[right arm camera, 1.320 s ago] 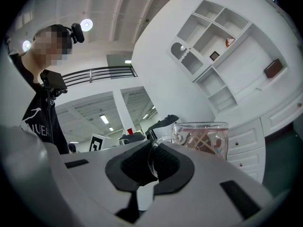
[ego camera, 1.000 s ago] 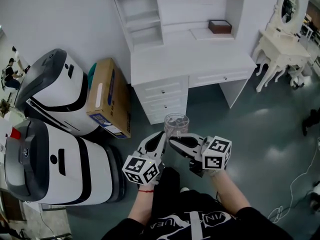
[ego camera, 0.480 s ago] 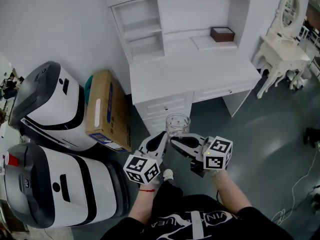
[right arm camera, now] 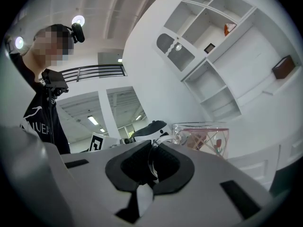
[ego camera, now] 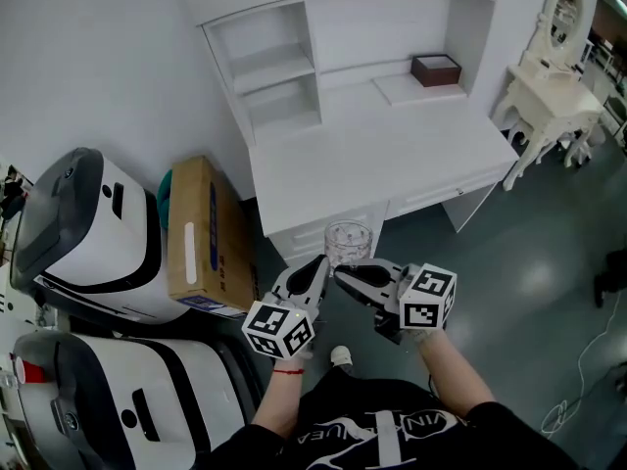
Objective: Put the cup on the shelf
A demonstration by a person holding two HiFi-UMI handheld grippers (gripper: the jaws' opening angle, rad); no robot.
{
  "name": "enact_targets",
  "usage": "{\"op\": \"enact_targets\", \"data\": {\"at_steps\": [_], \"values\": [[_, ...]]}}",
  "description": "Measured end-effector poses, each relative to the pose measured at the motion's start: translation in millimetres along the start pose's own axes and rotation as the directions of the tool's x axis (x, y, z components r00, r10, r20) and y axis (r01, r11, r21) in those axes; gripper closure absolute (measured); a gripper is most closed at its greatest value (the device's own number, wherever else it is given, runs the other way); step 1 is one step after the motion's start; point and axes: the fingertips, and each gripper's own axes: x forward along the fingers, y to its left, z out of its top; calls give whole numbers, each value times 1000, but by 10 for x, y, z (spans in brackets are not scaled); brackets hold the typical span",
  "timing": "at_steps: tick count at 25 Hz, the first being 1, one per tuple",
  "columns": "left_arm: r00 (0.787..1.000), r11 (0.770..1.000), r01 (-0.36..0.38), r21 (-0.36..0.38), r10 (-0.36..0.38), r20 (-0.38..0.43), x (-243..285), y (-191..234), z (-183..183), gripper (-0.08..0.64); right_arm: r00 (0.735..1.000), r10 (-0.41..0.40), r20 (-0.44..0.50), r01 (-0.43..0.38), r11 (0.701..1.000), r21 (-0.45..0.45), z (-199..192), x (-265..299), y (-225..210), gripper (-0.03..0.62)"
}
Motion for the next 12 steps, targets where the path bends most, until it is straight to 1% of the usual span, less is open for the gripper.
{"op": "enact_targets", "data": {"at_steps": [7, 12], "values": [[1000, 1000, 25, -2, -25, -9, 286, 502, 148, 554, 1000, -22, 11, 22, 1000, -2, 169, 393, -413, 580], [999, 999, 33, 2, -33, -10, 392, 759, 220, 554, 999, -28, 18, 28, 1000, -7, 239, 603, -593, 580]]}}
